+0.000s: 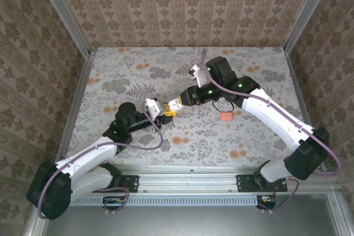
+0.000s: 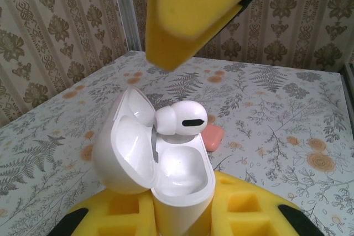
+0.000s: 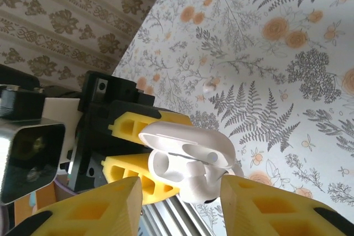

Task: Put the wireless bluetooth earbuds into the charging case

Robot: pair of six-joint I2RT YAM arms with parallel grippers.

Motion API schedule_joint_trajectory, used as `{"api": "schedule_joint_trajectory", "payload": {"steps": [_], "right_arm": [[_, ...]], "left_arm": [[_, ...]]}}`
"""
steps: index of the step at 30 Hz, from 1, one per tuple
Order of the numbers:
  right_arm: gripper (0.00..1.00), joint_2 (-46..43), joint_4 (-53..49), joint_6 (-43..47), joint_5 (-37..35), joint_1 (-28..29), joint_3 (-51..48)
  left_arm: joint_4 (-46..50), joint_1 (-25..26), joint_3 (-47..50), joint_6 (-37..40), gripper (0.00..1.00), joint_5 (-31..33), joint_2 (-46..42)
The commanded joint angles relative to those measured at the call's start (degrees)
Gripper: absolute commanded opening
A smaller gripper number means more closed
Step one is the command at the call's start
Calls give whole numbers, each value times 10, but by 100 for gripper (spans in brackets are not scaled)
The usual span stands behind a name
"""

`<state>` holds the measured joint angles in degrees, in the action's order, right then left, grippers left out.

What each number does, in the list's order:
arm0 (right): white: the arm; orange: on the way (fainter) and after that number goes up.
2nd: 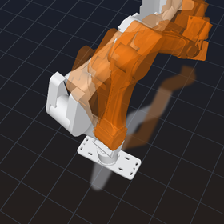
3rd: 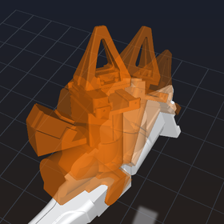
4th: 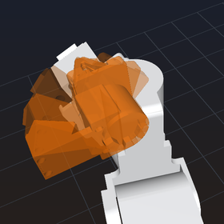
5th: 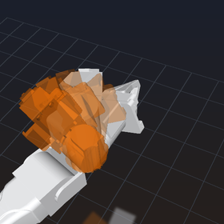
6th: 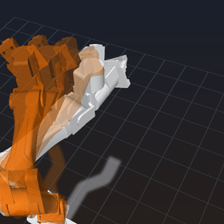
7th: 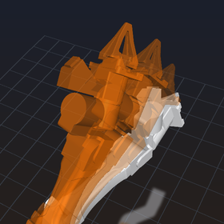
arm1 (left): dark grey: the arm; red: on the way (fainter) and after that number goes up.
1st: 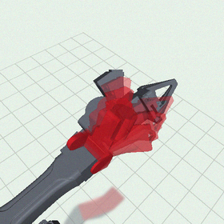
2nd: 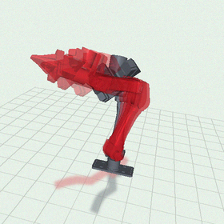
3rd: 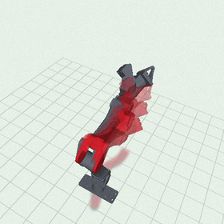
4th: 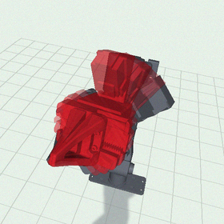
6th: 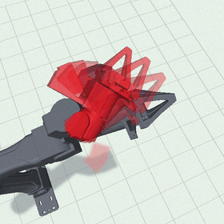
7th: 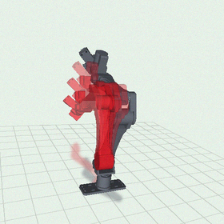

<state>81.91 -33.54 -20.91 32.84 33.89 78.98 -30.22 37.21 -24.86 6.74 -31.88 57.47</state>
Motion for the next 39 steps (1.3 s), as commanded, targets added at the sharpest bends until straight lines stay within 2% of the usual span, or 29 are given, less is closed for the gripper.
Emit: {"api": "schedule_joint_trajectory", "payload": {"steps": [1,5,9,14,17,23,29,39], "right_arm": [[43,-39,12,7,-20,-1,-16],[45,-69,40,-27,-25,6,-61],[46,-91,81,-108,-48,19,-107],[51,-91,89,-158,-102,36,-126],[57,-81,88,-160,-116,37,-125],[59,-57,76,-149,-124,36,-109],[62,-45,97,-144,-97,36,-108],[60,-51,74,-152,-136,19,-110]], "left_arm": [[-25,5,-15,10,5,-11,-13],[-26,5,-15,9,5,-10,-11],[-26,5,-15,7,5,-10,-10],[-29,4,-16,4,5,-12,-4],[-30,6,-16,4,5,-13,-3],[-30,7,-16,4,5,-14,-4],[-27,7,-16,6,5,-12,-8],[-26,7,-16,7,5,-12,-9]]}}
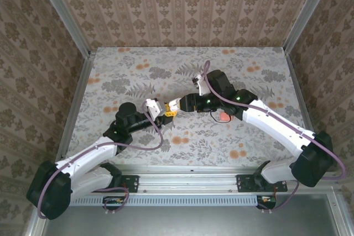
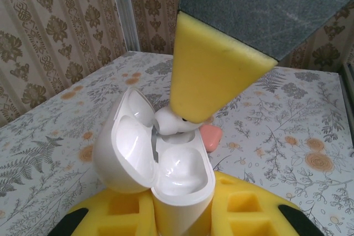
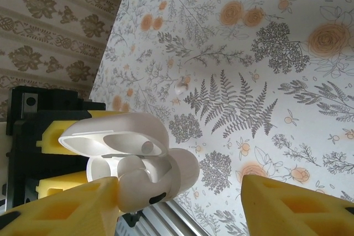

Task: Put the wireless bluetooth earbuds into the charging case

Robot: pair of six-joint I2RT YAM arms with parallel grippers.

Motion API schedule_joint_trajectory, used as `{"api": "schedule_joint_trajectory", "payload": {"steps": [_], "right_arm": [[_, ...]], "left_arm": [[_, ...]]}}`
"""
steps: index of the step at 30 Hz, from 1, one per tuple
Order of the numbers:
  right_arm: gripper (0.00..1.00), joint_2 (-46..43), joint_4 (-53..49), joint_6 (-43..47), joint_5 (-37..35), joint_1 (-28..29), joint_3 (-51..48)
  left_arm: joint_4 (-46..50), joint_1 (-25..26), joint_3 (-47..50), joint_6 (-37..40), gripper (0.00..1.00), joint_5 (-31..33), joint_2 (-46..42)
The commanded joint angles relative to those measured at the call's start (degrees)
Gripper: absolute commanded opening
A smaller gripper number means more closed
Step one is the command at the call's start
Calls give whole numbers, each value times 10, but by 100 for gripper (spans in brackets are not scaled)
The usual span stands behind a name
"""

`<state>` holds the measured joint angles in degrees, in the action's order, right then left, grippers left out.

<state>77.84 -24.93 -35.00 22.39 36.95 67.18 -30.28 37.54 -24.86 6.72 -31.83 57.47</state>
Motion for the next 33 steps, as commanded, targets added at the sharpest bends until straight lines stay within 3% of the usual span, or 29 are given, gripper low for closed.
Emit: {"api": "schedule_joint_trajectory", "payload": {"steps": [1,8,16,29,33], "right_arm": [[60,-13,-12,-11,-31,-13,7],[61,-17,33,6,18,-15,6],[61,-48,23,63,23,-15,3],[51,-49,-115,85,-64,26,69],[50,-38,-107,95,-57,36,75]], "left_arm": [[-26,4,-16,7,5,-13,-9],[-27,4,-18,7,5,-13,-5],[-26,4,-17,6,5,-13,-4],[-24,4,-18,6,5,-9,-1],[-25,4,-18,6,5,-12,1]]}}
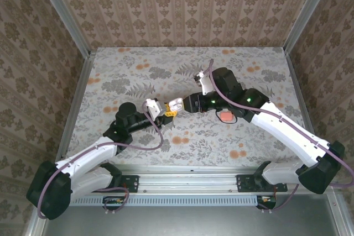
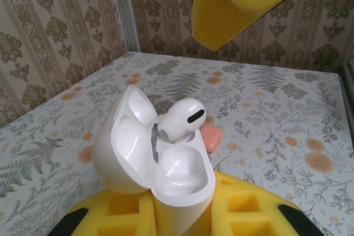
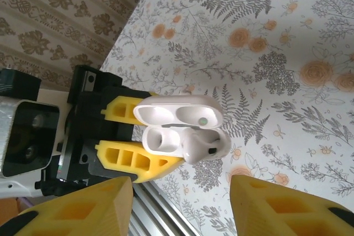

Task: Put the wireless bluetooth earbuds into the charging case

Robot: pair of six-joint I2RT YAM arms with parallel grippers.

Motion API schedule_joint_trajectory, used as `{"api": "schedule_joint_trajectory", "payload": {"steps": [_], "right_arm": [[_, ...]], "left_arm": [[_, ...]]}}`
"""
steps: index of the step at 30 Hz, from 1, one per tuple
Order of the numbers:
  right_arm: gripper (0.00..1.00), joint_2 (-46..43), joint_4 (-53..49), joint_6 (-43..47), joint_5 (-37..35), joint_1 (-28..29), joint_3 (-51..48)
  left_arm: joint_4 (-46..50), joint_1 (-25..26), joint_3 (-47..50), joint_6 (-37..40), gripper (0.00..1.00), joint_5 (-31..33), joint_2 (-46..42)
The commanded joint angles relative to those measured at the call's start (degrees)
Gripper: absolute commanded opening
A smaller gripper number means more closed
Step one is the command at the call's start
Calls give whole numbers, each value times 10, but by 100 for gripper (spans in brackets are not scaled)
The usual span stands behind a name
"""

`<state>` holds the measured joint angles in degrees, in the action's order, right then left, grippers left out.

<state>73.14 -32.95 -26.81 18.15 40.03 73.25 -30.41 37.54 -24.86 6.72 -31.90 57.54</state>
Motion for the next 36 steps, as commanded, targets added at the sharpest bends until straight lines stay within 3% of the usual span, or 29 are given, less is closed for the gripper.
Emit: {"api": "schedule_joint_trajectory", "payload": {"steps": [1,12,18,27,36], "right_arm": [[50,11,-21,13,-9,5,14],[38,53,62,-18,72,0,-4],[32,60,80,-26,83,-12,-15],[32,48,9,-16,66,-27,-11],[35,16,10,-12,58,-33,-16]], "left_arm": [[-24,4,-18,6,5,-12,0],[-22,5,-17,5,5,-12,-4],[-21,6,-18,5,5,-12,-5],[-18,6,-18,7,5,-9,-5],[-19,6,-19,7,5,-10,-2]]}}
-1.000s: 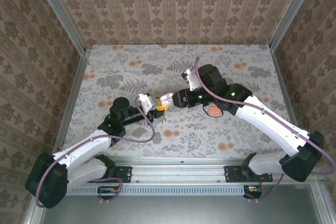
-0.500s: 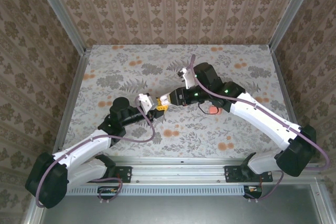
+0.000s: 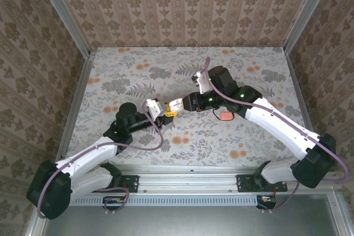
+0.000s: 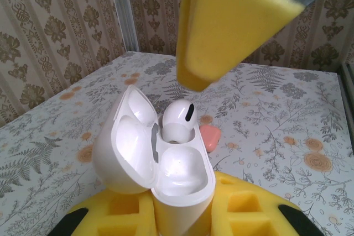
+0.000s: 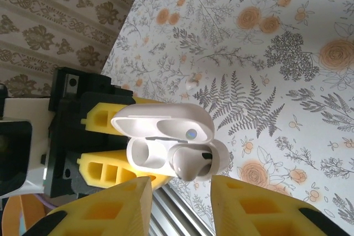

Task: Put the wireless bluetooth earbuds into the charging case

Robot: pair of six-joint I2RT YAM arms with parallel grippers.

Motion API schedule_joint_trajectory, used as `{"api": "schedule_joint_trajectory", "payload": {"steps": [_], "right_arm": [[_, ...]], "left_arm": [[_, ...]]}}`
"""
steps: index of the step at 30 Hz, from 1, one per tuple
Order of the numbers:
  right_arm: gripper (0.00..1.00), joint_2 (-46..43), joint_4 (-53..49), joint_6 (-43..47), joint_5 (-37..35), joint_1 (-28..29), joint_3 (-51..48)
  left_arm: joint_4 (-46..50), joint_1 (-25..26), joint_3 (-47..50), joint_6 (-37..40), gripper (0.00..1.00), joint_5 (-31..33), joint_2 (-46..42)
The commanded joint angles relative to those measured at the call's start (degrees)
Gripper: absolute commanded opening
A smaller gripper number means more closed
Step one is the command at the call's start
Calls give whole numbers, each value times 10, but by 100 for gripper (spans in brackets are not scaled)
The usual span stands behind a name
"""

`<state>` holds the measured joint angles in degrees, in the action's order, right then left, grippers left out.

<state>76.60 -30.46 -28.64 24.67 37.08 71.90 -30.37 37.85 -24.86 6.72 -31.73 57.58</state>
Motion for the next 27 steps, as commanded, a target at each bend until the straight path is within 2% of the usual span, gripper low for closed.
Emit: {"api": "schedule_joint_trajectory", "payload": {"steps": [1,16,27], "right_arm": [[35,-18,-13,7,-6,-3,-3],[32,17,17,1,25,-3,5],[23,28,3,6,17,-3,9]], "left_arm": [[-20,3,-19,7,5,-13,-3],[-22,3,-21,6,5,-19,-4],[-22,3,-21,6,5,-19,-5]]}}
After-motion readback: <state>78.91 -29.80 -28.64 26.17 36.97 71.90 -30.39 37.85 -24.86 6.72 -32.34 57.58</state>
